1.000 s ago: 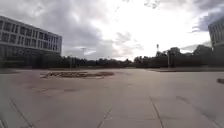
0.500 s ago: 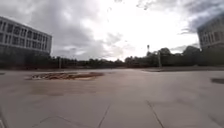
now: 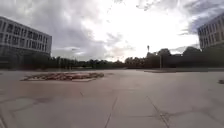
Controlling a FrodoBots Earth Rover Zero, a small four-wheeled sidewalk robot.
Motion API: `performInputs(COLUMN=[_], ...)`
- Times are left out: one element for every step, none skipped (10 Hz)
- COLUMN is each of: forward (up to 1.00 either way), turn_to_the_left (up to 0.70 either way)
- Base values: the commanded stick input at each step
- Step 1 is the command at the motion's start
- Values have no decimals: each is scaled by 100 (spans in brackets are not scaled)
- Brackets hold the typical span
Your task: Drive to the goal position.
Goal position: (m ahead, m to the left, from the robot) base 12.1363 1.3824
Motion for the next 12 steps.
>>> performInputs(forward=[70, 70, 70, 70, 70, 70, 70, 70, 70, 70, 70, 70], turn_to_the_left=[-35, -35, -35, -35, -35, -17, 0, 0, 0, 0, 0, 0])
